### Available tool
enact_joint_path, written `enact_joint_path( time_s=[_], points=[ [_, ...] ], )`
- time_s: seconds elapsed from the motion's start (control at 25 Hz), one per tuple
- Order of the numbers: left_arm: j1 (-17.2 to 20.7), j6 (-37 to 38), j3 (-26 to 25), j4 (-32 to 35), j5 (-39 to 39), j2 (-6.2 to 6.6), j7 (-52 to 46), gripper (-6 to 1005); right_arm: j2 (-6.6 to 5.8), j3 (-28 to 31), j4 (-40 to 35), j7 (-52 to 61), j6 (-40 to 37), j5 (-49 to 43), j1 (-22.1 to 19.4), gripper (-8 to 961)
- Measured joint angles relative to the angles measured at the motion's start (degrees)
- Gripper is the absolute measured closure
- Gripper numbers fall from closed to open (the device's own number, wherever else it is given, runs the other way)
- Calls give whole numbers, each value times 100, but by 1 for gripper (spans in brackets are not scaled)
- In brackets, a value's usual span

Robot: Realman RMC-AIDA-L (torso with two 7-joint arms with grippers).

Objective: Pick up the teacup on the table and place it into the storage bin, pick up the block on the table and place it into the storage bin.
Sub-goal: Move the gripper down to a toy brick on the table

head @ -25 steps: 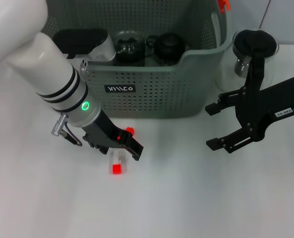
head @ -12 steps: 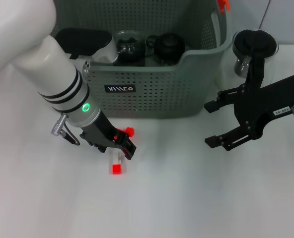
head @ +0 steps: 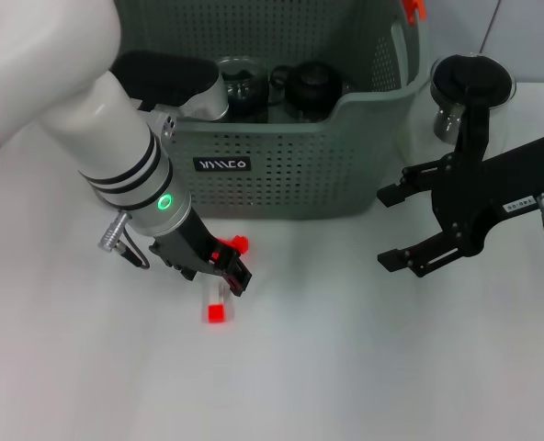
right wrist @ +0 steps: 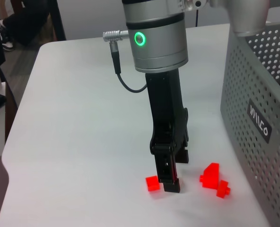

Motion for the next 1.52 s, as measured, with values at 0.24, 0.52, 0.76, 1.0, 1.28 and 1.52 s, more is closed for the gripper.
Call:
enact_joint_path(
  time_s=[0.24, 0.52, 0.76, 1.0, 1.28, 1.52],
  points=[
    [-31, -32, 55, -32, 82, 0, 0, 273, 4, -2, 0, 1, 55, 0, 17, 26],
    [-101, -96, 110, -141, 145, 0, 0, 274, 11, -23, 0, 1, 101, 0, 24, 26],
    [-166, -170, 108, -287, 146, 0, 0, 274, 20, -23, 4, 1, 125, 0, 28, 26],
    [-219, -207, 132, -397, 142, -8, 0, 273, 19, -21, 4, 1, 153, 0, 35, 26],
    [-257, -213, 188, -423, 138, -8, 0, 284, 18, -6, 3, 1, 154, 0, 36, 27],
    [-262, -217, 195, -432, 144, -8, 0, 391, 20, 3, 0, 1, 182, 0, 43, 27]
  ],
)
